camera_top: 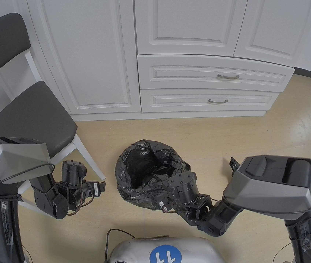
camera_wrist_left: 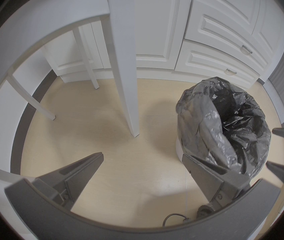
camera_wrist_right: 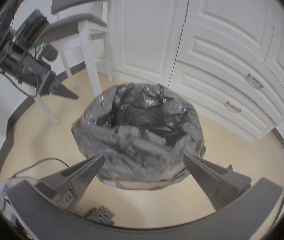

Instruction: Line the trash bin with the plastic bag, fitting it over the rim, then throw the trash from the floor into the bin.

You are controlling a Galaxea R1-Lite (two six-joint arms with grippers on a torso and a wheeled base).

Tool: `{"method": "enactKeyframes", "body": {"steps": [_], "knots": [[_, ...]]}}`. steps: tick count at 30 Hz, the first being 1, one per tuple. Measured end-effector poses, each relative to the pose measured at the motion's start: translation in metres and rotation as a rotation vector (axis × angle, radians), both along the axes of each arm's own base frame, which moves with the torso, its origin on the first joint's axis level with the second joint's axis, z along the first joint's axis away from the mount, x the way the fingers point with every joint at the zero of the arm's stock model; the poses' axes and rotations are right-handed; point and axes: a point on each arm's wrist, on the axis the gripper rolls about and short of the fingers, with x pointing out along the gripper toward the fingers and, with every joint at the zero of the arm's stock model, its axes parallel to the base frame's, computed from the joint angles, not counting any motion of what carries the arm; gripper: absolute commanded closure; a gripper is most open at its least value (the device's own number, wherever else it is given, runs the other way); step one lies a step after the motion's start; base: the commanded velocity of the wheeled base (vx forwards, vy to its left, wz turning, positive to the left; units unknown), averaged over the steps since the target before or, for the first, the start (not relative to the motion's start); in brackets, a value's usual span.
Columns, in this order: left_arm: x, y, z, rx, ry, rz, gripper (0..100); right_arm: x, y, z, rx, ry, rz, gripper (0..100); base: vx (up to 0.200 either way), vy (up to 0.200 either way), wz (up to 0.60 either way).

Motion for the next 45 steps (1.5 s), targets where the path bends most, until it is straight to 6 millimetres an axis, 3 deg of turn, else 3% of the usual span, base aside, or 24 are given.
{"method": "enactKeyframes", "body": {"steps": [4,7,17,25,36,45], "knots": [[-0.002,0.001,0.005,-0.001,-0.008,0.002,0,0.009,-0.015,0.025,0.024,-0.009,-0.039,0,0.000,0.000,0.00],[-0.004,0.002,0.009,-0.003,-0.016,0.005,0,0.023,-0.041,0.042,0.025,0.025,-0.082,0,0.000,0.000,0.00],[-0.018,0.008,0.025,-0.013,-0.085,0.021,0,0.080,-0.110,0.066,0.079,0.110,-0.195,0,0.000,0.000,0.00],[-0.030,0.018,0.028,-0.023,-0.131,0.043,0,0.122,-0.131,0.044,0.159,0.208,-0.247,0,0.000,0.000,0.00],[-0.032,0.021,0.026,-0.024,-0.138,0.052,0,0.149,-0.133,0.000,0.287,0.396,-0.250,0,0.000,0.000,0.00],[-0.029,0.020,0.020,-0.029,-0.159,0.052,0,0.172,-0.140,-0.036,0.284,0.459,-0.291,0,0.000,0.000,0.00]]}}
